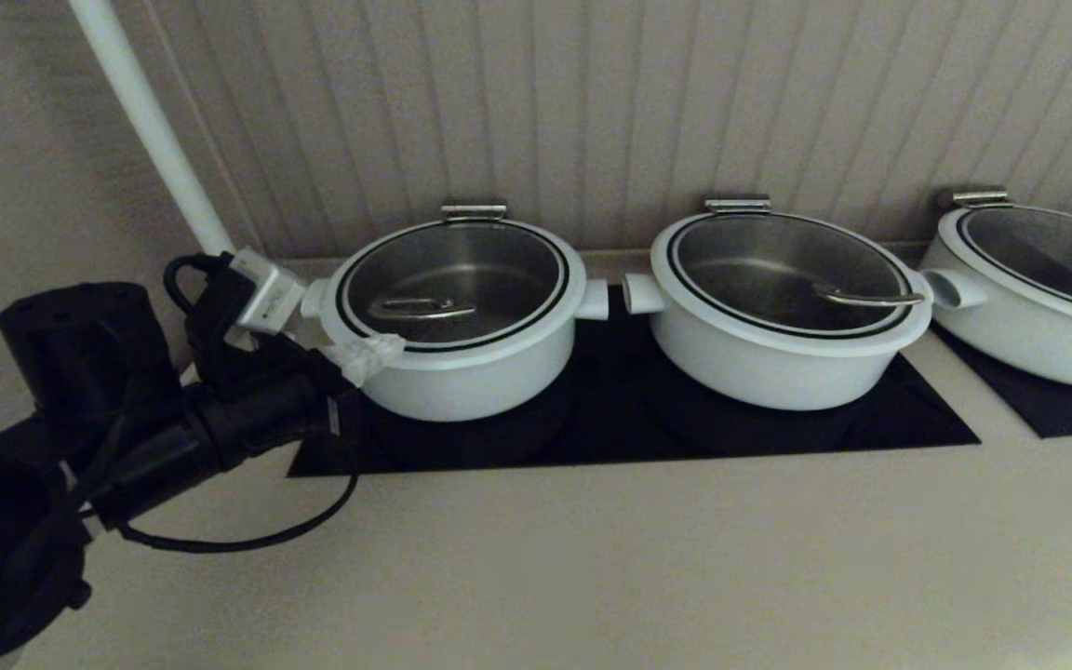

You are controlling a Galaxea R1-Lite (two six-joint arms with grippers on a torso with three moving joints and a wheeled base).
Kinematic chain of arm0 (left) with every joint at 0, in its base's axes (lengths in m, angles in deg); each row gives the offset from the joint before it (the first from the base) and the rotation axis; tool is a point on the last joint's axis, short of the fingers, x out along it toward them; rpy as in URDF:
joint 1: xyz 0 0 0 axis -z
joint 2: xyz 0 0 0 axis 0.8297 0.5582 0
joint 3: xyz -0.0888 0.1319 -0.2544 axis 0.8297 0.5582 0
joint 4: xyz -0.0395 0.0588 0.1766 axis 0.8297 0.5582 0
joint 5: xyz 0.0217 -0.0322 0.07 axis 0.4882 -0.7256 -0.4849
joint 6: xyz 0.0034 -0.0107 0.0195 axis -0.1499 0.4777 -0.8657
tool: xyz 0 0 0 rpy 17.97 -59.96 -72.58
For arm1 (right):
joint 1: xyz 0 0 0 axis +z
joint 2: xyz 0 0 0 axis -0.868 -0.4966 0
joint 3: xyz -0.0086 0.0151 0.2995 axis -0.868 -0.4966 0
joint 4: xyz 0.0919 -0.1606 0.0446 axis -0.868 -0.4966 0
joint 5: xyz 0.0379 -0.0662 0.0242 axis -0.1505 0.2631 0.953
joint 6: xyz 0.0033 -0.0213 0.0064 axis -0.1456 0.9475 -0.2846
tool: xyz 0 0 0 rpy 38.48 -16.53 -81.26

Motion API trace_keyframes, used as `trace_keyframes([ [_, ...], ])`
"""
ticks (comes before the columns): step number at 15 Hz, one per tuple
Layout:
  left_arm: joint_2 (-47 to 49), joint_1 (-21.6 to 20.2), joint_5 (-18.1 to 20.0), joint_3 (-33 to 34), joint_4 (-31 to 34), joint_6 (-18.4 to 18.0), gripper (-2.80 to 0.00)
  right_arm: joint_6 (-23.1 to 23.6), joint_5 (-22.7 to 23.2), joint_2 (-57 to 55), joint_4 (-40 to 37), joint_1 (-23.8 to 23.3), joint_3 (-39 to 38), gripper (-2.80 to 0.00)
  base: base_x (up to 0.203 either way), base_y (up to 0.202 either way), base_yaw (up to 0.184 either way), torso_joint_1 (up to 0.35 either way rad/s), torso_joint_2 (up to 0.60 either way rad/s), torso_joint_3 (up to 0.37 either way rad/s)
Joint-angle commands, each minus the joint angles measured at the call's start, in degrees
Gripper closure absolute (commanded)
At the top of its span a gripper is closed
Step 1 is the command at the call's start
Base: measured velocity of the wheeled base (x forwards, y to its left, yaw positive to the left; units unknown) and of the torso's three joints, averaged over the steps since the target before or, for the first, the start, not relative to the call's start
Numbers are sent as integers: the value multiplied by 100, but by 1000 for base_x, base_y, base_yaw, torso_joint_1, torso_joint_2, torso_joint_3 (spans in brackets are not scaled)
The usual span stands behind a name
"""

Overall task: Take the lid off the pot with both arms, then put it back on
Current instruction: Open the food pot lid a small opening with the left arm

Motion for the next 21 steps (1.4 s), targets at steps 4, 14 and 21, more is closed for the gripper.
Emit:
trace_keyframes([
  [4,164,15,18,-178,-19,-9,0,2,3,0,0,0,0,0,0,0,0,0,0,0],
  [14,352,26,35,-186,-2,-48,0,2,3,0,0,0,0,0,0,0,0,0,0,0],
  [21,571,164,44,-358,-29,-45,0,2,3,0,0,0,0,0,0,0,0,0,0,0],
])
